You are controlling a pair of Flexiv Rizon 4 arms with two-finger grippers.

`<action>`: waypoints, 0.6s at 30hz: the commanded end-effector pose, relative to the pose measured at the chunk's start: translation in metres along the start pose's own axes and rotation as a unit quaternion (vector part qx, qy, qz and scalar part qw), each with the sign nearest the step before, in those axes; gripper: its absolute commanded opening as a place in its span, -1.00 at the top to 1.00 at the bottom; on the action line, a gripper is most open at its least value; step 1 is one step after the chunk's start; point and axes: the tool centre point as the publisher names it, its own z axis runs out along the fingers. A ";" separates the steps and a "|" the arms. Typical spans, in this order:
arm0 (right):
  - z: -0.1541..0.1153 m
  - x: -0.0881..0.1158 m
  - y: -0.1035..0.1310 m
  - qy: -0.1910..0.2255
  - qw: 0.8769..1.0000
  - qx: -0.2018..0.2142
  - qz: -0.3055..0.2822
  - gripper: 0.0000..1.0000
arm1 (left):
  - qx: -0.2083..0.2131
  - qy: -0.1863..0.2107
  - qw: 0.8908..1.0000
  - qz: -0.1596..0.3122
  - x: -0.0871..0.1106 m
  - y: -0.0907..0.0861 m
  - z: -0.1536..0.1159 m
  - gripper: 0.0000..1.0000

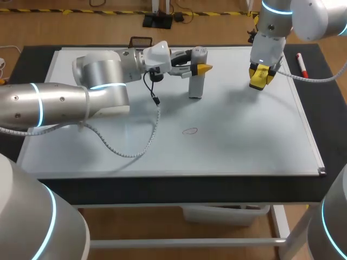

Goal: Pick up the inspection probe, press it on each red-marked spot on the whiteboard one by one, put down the probe, pick up the eraser, and wipe off all the red marks.

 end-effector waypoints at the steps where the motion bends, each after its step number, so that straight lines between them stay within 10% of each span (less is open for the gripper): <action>1: -0.001 0.000 -0.001 0.002 1.000 0.000 -0.001 1.00 | -0.004 0.003 1.000 0.000 -0.002 0.002 0.000 1.00; 18: -0.001 0.000 -0.001 0.002 1.000 0.000 -0.001 1.00 | -0.053 0.010 0.999 0.008 -0.001 0.009 -0.001 1.00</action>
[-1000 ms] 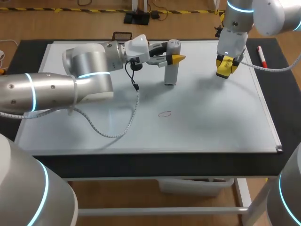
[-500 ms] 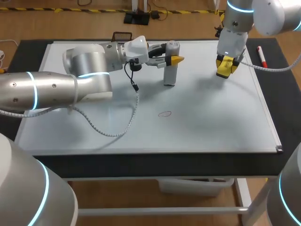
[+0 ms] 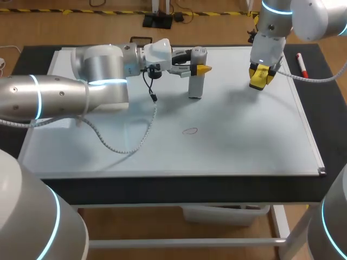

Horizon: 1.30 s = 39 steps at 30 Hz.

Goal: Pick up the inspection probe, press it on each red-marked spot on the whiteboard one by one, put down the probe, pick up the eraser, and wipe off all the red marks.

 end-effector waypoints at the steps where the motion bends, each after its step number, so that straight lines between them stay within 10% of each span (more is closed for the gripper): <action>1: -0.001 0.000 -0.001 0.002 1.000 0.000 -0.001 1.00 | -0.004 0.001 1.000 -0.001 0.000 0.003 0.001 1.00; 21: -0.001 0.000 -0.001 0.002 1.000 0.000 -0.001 1.00 | 0.007 -0.001 1.000 0.004 -0.001 -0.012 -0.006 1.00; 39: -0.001 0.000 -0.001 0.002 1.000 0.000 -0.001 1.00 | 0.022 -0.024 0.999 0.006 -0.032 -0.049 -0.088 1.00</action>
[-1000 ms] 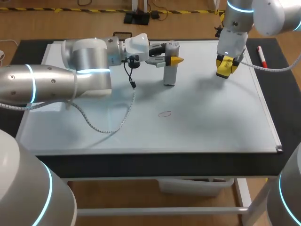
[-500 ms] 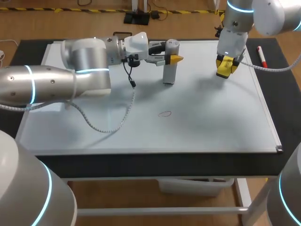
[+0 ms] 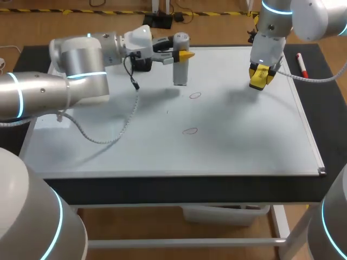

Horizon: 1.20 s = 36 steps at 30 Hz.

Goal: Pick up the inspection probe, press it on each red-marked spot on the whiteboard one by one, put down the probe, pick up the eraser, and wipe off all the red marks.

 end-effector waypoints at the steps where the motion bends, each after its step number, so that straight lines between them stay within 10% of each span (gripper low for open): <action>1: -0.001 0.000 -0.001 0.002 1.000 0.000 -0.001 1.00 | -0.002 -0.007 1.000 0.003 -0.001 -0.010 -0.033 1.00; 36: -0.001 0.000 -0.001 0.002 1.000 0.000 -0.001 1.00 | -0.001 -0.088 0.996 -0.016 -0.057 -0.004 -0.199 1.00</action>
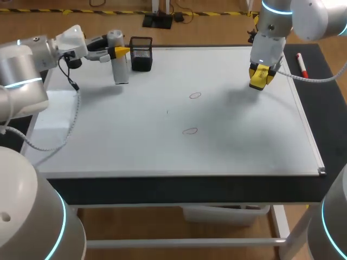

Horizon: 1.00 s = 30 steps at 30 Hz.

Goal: Pick up the inspection probe, press it on each red-marked spot on the whiteboard one by one, put down the probe, pick up the eraser, and wipe off all the red marks.

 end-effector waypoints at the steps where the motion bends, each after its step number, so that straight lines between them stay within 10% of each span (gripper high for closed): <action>1: -0.001 0.000 -0.001 0.002 1.000 0.000 -0.001 1.00 | 0.003 -0.001 1.000 -0.001 -0.001 -0.001 -0.009 1.00; 15: -0.002 -0.005 0.002 0.009 1.000 0.002 -0.008 1.00 | 0.006 0.002 1.000 0.000 -0.001 -0.003 -0.015 1.00; 30: 0.006 -0.084 0.059 0.033 0.992 0.008 -0.124 1.00 | 0.006 0.002 1.000 0.000 -0.001 -0.003 -0.015 1.00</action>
